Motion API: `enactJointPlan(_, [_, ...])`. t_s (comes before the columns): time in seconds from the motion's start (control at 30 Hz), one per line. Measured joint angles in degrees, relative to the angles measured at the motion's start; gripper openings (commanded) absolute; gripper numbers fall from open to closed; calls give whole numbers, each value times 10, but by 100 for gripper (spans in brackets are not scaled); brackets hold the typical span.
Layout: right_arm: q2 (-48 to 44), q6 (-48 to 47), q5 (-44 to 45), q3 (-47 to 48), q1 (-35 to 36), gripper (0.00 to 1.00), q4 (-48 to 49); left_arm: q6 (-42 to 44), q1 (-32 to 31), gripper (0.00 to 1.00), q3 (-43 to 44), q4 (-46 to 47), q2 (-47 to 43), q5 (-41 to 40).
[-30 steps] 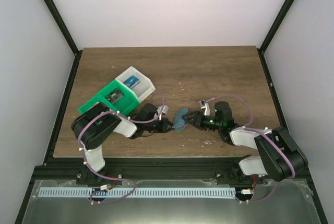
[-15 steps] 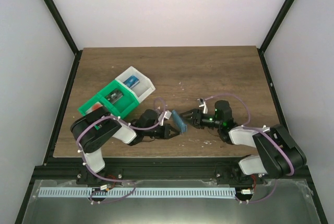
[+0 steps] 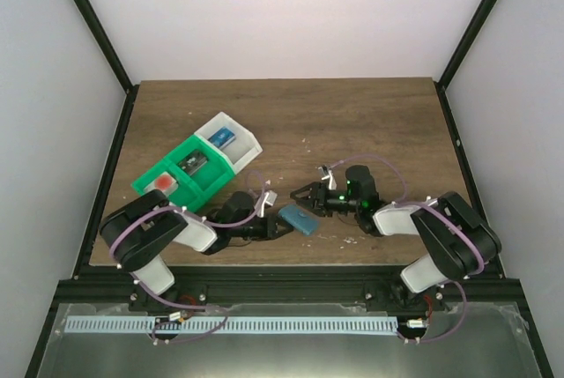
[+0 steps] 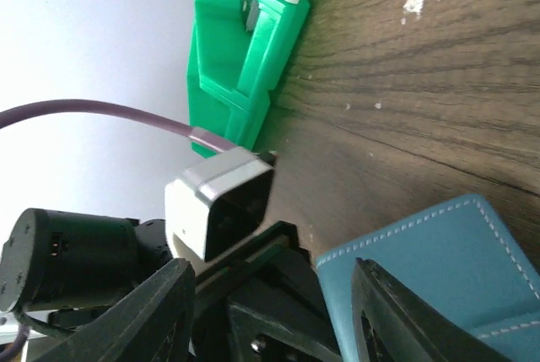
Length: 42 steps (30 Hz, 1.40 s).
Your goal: Take the credit cards out of the card holder
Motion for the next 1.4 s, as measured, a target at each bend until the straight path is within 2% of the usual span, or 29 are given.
enactJointPlan(0.07, [-7, -8, 6, 0, 0, 52, -22, 0, 3, 18, -14, -18, -26, -15])
enactJointPlan(0.17, [-30, -35, 19, 0, 0, 52, -68, 0, 13, 26, -38, -31, -67, -24])
enactJointPlan(0.4, [-112, -155, 101, 36, 0, 52, -293, 5, 18, 34, -50, -91, -151, -30])
enactJointPlan(0.5, [-131, -200, 142, 62, 0, 55, -376, 7, 21, 50, -50, -117, -182, -32])
enactJointPlan(0.57, [-137, -226, 167, 76, 0, 56, -421, 5, 29, 56, -50, -121, -192, -23])
enactJointPlan(0.73, [-121, -260, 186, 102, 0, 56, -474, 2, 68, 76, -50, -116, -198, 16])
enactJointPlan(0.83, [-99, -269, 185, 107, 5, 56, -476, 10, 74, 77, -50, -138, -215, 22])
enactJointPlan(1.13, [-52, -284, 186, 113, 52, 54, -480, 33, 83, 62, -52, -203, -247, 14])
enactJointPlan(1.23, [-50, -285, 198, 117, 80, 52, -489, 35, 85, 51, -63, -207, -248, 12])
enactJointPlan(1.4, [-68, -280, 209, 116, 113, 47, -501, 31, 87, 50, -84, -194, -247, 24])
